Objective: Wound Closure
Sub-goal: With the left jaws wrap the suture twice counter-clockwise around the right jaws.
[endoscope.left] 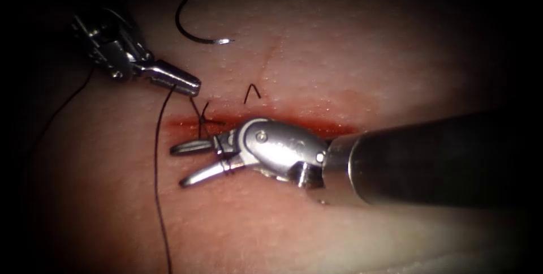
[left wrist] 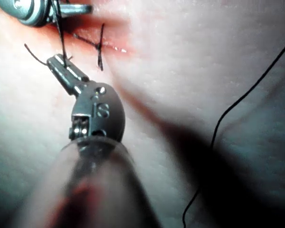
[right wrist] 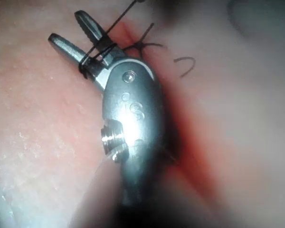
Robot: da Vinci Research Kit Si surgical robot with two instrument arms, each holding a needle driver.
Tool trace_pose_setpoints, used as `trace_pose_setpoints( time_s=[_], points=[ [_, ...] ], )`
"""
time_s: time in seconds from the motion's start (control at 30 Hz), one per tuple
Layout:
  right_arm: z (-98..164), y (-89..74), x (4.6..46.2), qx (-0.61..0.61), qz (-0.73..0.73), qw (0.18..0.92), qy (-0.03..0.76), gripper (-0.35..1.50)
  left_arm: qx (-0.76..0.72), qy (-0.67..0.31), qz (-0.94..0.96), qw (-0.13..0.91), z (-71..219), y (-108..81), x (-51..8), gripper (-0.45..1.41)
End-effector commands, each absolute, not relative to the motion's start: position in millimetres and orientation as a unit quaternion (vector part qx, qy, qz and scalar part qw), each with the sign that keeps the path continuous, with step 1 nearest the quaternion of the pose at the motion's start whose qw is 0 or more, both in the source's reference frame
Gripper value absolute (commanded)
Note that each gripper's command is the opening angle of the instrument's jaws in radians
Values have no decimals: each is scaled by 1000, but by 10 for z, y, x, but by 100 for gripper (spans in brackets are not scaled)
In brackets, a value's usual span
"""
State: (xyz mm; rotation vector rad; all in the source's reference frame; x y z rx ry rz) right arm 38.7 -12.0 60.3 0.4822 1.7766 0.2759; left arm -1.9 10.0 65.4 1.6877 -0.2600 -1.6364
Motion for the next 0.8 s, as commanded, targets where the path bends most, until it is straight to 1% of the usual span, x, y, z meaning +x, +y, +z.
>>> trace_pose_setpoints(
  time_s=[0.03,0.23,0.3,0.53,0.6,0.7,0.73,0.8],
  points=[
    [611,-124,394,206,131,592,768,39,657,-104,-642,381,663,102,-23,-45],
    [622,-120,376,194,201,554,784,37,648,-98,-652,382,680,85,-14,-45],
    [622,-119,371,188,228,519,802,36,645,-97,-656,380,684,80,-12,-45],
    [616,-120,371,108,358,483,792,36,633,-100,-667,380,692,59,-19,-45],
    [614,-118,370,102,366,481,790,34,630,-102,-669,380,693,55,-21,-45],
    [611,-113,364,122,334,490,796,31,627,-102,-673,380,692,47,-23,-45],
    [609,-110,359,112,349,501,784,27,626,-102,-673,380,691,44,-22,-45],
    [608,-108,353,101,357,532,761,27,625,-100,-675,378,688,41,-21,-45]
  ],
)
